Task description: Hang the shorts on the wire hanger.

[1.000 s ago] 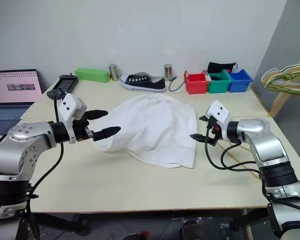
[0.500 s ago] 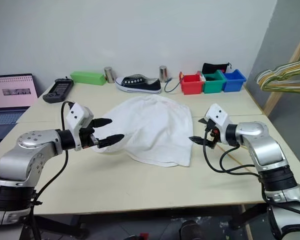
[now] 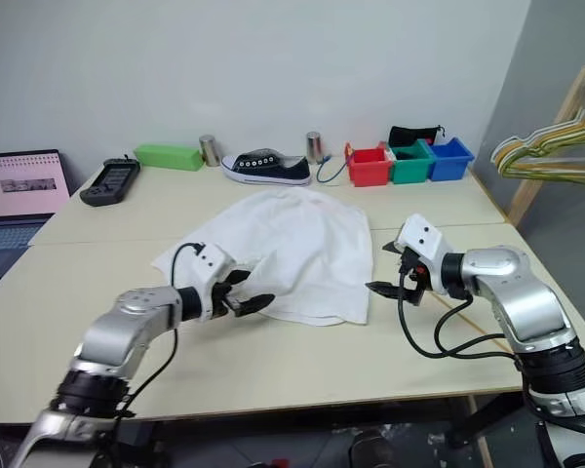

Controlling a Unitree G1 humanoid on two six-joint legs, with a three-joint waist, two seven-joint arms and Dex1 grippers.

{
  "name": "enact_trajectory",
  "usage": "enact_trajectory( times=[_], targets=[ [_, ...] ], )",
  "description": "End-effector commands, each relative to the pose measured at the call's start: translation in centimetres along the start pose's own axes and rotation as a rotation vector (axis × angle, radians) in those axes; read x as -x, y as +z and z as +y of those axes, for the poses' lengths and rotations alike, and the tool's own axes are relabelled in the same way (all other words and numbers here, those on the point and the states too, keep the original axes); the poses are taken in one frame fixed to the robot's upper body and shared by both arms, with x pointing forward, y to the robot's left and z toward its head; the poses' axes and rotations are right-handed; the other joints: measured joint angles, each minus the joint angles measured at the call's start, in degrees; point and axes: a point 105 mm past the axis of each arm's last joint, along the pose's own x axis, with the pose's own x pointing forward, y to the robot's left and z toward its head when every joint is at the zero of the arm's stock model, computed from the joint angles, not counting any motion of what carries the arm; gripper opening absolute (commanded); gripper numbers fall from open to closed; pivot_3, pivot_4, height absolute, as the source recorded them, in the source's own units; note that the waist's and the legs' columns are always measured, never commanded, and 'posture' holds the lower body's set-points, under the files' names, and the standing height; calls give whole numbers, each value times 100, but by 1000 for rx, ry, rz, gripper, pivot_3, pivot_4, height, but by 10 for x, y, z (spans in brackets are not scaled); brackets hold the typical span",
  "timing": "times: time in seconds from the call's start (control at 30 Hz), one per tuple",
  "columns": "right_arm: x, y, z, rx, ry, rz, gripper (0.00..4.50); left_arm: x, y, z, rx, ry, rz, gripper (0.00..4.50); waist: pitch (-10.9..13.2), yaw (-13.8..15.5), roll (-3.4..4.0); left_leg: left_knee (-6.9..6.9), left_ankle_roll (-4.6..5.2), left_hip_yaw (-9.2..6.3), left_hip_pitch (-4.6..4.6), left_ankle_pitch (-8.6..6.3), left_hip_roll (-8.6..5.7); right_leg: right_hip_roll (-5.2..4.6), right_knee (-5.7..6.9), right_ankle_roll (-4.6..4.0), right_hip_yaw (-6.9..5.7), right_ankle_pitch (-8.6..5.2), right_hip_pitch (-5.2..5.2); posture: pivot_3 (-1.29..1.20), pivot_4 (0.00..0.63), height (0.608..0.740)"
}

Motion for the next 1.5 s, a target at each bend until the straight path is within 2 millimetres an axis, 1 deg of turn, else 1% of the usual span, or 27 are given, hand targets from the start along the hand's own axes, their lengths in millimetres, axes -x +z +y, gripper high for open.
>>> enact_trajectory(
  times=[0.03, 0.2, 0.3, 0.37, 0.43, 0.47, 0.5, 0.6, 0.67, 0.73, 0.77, 0.87, 0.9, 1.03, 1.1, 1.17, 1.2, 1.27, 1.3, 1.33, 1.37, 1.4, 1.43, 1.5],
  targets=[
    [2, 18, 4, 32, -11, -45, 4450, -13, 9, 6, -52, 22, -7, 4500, -3, -83, 1, 5, 0, -1, 0, 0, 0, 0, 0, 1, 1, 1, 2, -312, 0, 740],
    [6, 24, 9, 52, -11, -41, 4450, -25, -1, 7, -102, 11, 61, 4500, -10, -271, -1, 11, 0, -3, 0, 0, -2, 0, 1, 2, 1, 1, 4, -345, 0, 740],
    [8, 23, 9, 60, -23, -30, 4500, -27, -2, 10, -119, 20, 69, 3972, -11, -393, -2, 10, 0, -4, -1, 0, -2, -1, 1, 2, 1, 0, 3, -352, 0, 740],
    [8, 23, 9, 60, -27, -29, 4500, -27, -1, 11, -122, 21, 65, 3470, -12, -466, -3, 10, 0, -4, -4, 0, -2, -1, 0, 2, 1, 0, 1, -347, 0, 740],
    [7, 23, 11, 55, -27, -34, 4500, -27, 1, 10, -125, 17, 59, 3171, -12, -494, -4, 10, 0, -4, -3, 0, -2, -1, 0, 2, 1, 0, 2, -341, 0, 740],
    [6, 24, 11, 52, -26, -37, 4500, -27, 2, 9, -130, 14, 56, 2847, -14, -503, -4, 10, 0, -5, -2, 0, -2, -1, 1, 2, 1, 0, 2, -341, 0, 740],
    [5, 24, 12, 51, -25, -39, 4500, -26, 3, 9, -134, 11, 53, 2672, -15, -521, -4, 10, 0, -6, -2, 0, -2, -1, 1, 2, 0, 0, 2, -341, 0, 740],
    [4, 25, 12, 52, -23, -41, 4500, -23, 3, 6, -140, 4, 49, 1951, -16, -553, -5, 10, 0, -8, -2, 0, -2, -1, 2, 3, 0, 0, 2, -321, 0, 740],
    [3, 26, 10, 51, -21, -43, 4500, -19, 3, 4, -144, -2, 47, 1525, -16, -564, -5, 10, 0, -9, -2, 0, -2, -1, 2, 3, 0, 0, 2, -321, 0, 740],
    [1, 26, 9, 54, -17, -42, 4500, -13, 3, 2, -150, -2, 44, 1009, -18, -576, -4, 10, 0, -8, -2, 0, -2, -1, 2, 3, 0, 0, 3, -312, 0, 740],
    [1, 25, 9, 57, -13, -39, 4500, -9, 1, 1, -160, -5, 46, 843, -18, -583, -4, 10, 0, -8, -2, 0, -2, -1, 2, 3, 1, 0, 2, -299, 1, 740],
    [-1, 24, 9, 60, -5, -38, 4500, 1, -3, -3, -184, -17, 62, 95, -19, -583, -5, 9, 0, -9, -1, 0, -1, -1, 3, 2, 0, 0, 2, -299, 1, 740],
    [-2, 25, 9, 59, -3, -41, 4500, 6, -7, -5, -210, -29, 74, 14, -19, -584, -6, 9, 0, -10, -1, 0, -1, -1, 3, 2, 0, 0, 2, -289, 2, 740],
    [-3, 24, 6, 59, 3, -41, 4500, 30, -18, -14, -288, -132, 134, 14, -21, -582, -8, 8, 0, -10, 1, 0, 0, -1, 4, 1, 0, 0, 1, -279, 3, 740],
    [-3, 24, 5, 60, 7, -43, 4500, 42, -24, -5, -312, -140, 176, 14, -21, -567, -8, 6, 0, -10, 1, 0, 0, -2, 3, 0, 0, -1, 3, -277, 5, 740],
    [-5, 25, 4, 66, 10, -44, 4500, 56, -35, 15, -361, -114, 261, 14, -21, -554, -9, 6, 0, -10, 1, 0, 0, -2, 3, 0, -1, -1, 2, -278, 4, 740],
    [-5, 25, 4, 68, 11, -45, 4500, 60, -38, 22, -380, -104, 287, 14, -21, -548, -9, 5, 0, -10, 2, 0, 0, -3, 3, -1, -2, -1, 1, -278, 4, 740],
    [-6, 26, 3, 71, 15, -47, 4500, 70, -41, 58, -472, -3, 363, 14, -22, -539, -10, -1, 0, -11, 5, 0, 0, -3, 3, -3, -3, -2, 0, -279, 1, 740],
    [-6, 26, 3, 72, 16, -47, 4500, 73, -42, 70, -504, 28, 383, 14, -21, -531, -11, -1, 0, -12, 6, 0, 0, -3, 3, -3, -6, -2, 0, -279, 1, 740],
    [-7, 26, 3, 73, 18, -48, 4500, 76, -39, 86, -554, 77, 411, 14, -22, -518, -13, -3, 0, -13, 3, 0, 0, -3, 3, -4, -8, -2, -4, -279, 0, 740],
    [-7, 26, 3, 73, 19, -48, 4500, 77, -38, 96, -585, 102, 425, 14, -24, -493, -17, -8, 0, -13, 3, 0, -1, -4, 3, -3, -8, -1, -6, -279, 0, 740],
    [-7, 26, 3, 75, 21, -47, 4500, 77, -34, 111, -652, 158, 454, 14, -26, -472, -19, -8, 0, -13, 4, 0, -2, -4, 3, -2, -9, -1, -4, -279, 0, 740],
    [-8, 27, 3, 77, 23, -46, 4500, 77, -27, 127, -717, 228, 480, 14, -29, -457, -24, -8, 0, -13, 3, 0, -2, -5, 2, 0, -9, 0, -5, -278, 0, 740],
    [-9, 27, 3, 81, 24, -46, 4500, 76, -13, 147, -812, 338, 495, 14, -36, -440, -38, -8, 0, -14, 0, 0, -6, -7, 2, 4, -10, 3, -6, -280, 0, 740]
  ],
)
